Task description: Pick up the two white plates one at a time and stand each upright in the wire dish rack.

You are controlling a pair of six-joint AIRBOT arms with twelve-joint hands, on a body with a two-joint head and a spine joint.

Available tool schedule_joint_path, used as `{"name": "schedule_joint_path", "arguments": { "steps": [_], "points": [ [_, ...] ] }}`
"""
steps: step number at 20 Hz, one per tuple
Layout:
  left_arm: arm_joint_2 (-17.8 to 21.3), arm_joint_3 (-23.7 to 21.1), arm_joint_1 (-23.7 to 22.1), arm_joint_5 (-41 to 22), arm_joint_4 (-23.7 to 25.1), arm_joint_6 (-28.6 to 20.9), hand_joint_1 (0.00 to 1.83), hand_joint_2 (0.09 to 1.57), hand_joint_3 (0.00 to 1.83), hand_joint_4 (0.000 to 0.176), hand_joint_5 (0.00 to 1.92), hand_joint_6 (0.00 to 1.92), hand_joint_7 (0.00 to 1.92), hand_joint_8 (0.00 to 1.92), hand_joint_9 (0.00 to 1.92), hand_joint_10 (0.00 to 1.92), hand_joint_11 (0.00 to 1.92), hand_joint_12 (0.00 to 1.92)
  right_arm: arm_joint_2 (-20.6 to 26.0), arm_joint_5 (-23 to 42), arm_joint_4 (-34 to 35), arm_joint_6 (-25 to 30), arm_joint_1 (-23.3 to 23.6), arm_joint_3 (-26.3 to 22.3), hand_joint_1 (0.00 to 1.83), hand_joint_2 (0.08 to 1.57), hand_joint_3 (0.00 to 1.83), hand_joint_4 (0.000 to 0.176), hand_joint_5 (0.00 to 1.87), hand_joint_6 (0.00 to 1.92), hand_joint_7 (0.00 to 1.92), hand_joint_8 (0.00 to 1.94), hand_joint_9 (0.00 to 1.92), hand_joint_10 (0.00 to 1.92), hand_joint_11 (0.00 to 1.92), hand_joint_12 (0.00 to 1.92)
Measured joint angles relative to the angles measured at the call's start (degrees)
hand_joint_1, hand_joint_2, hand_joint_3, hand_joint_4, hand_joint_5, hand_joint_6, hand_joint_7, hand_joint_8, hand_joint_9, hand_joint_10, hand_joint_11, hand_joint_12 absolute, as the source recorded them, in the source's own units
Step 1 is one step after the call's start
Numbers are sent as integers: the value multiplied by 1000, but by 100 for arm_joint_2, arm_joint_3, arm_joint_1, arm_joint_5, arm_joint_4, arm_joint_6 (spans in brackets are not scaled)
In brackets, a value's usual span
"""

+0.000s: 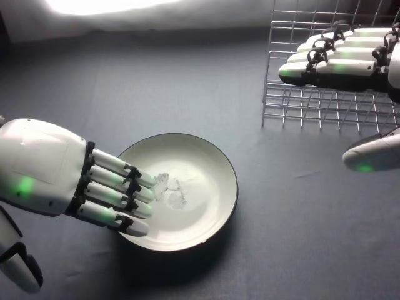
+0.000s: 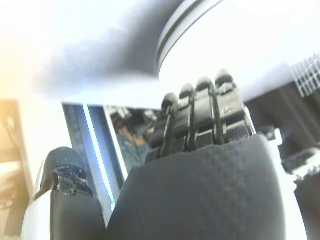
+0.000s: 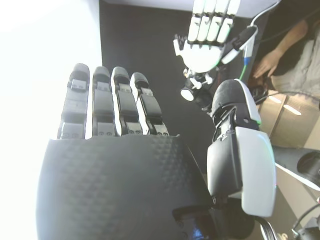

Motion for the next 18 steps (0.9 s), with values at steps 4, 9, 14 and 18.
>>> {"name": "schedule_joint_path", "arguments": {
  "steps": [4, 9, 14, 18],
  "points": [
    [-214, 214, -42, -55, 173, -31, 0, 1054, 0, 0, 0, 0, 0, 0, 0, 0, 0, 0, -2, 22, -2, -15, 0, 0, 130, 1191, 0, 0, 0, 0, 0, 0, 0, 0, 0, 0],
    [-505, 713, -68, -46, 205, -199, 0, 1051, 0, 0, 0, 0, 0, 0, 0, 0, 0, 0, -13, 66, -7, -31, 0, 0, 106, 1171, 0, 0, 0, 0, 0, 0, 0, 0, 0, 0],
    [-619, 979, -212, -133, 570, -256, 0, 1066, 4, 0, 0, 0, 0, 0, 0, 0, 0, 0, -13, 157, -7, -37, 0, 0, 140, 1162, 0, 0, 0, 0, 0, 0, 0, 0, 0, 0],
    [-684, 1174, -350, -236, 730, -466, 0, 1045, 0, 0, 0, 0, 0, 0, 0, 0, 0, 0, -13, 201, -9, -39, 0, 0, 158, 1145, 0, 0, 0, 0, 0, 0, 0, 0, 0, 0]
  ]
}}
